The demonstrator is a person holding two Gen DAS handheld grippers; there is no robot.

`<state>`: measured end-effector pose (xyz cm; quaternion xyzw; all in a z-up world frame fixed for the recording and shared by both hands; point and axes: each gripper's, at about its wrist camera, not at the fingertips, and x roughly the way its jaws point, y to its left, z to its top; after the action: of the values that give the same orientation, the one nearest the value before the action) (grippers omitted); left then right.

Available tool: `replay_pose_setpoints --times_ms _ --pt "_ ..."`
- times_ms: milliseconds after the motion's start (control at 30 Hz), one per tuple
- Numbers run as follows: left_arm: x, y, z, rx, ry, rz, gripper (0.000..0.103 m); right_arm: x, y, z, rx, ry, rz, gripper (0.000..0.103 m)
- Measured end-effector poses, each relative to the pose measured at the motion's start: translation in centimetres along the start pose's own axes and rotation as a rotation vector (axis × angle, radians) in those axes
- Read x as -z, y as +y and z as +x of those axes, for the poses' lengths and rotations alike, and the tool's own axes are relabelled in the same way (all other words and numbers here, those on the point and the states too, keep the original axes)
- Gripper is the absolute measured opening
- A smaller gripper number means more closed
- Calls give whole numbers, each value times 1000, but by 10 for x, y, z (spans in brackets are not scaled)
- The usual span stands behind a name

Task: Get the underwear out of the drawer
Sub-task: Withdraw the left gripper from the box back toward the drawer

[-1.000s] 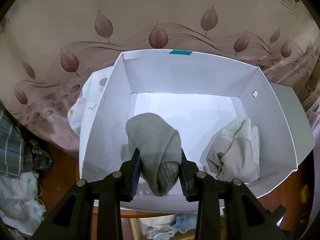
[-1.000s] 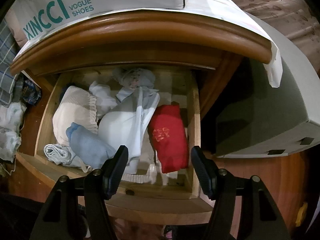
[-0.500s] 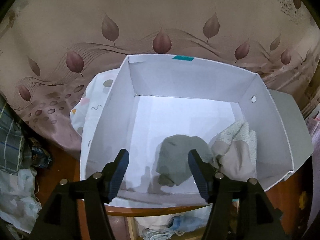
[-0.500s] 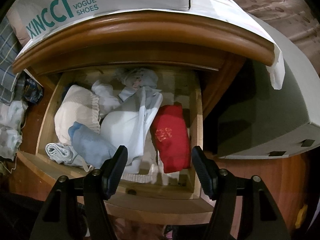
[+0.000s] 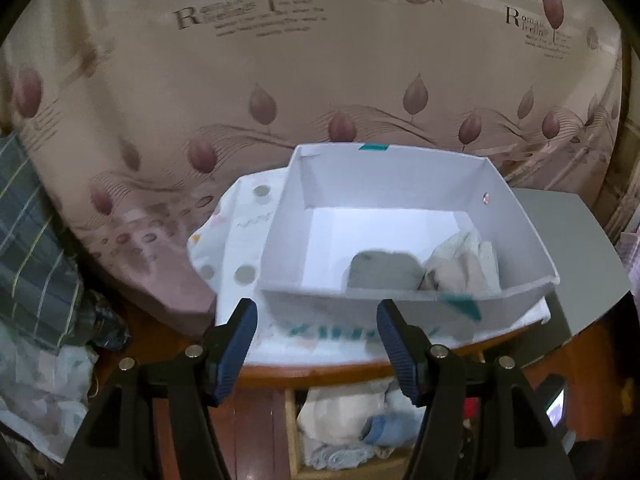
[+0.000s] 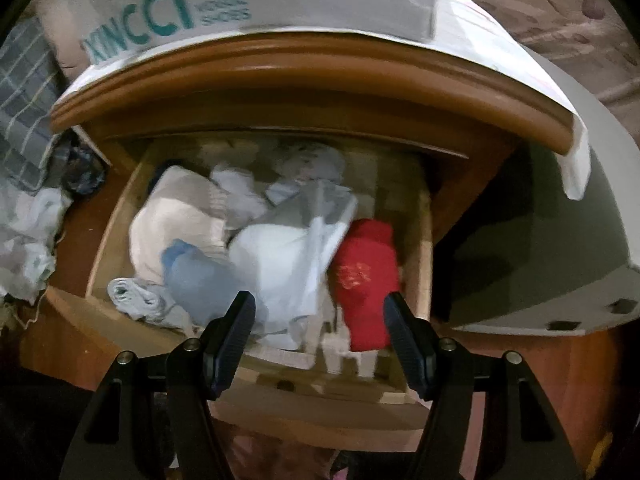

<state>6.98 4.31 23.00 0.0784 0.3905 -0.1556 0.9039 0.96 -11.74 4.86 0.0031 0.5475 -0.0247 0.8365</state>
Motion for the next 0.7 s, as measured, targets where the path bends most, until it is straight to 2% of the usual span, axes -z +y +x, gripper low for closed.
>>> replay_pose_setpoints --times_ms 167,400,467,700 --pt "50 23 -1 -30 35 -35 64 2 17 2 -69 11 -72 64" --pt "118 48 50 -112 168 -85 64 4 43 7 -189 75 -168 64" --pt "129 51 61 -122 189 -95 64 0 50 13 -171 95 -204 64" --pt "153 53 96 -82 263 -147 64 -21 71 46 -141 211 -300 63"
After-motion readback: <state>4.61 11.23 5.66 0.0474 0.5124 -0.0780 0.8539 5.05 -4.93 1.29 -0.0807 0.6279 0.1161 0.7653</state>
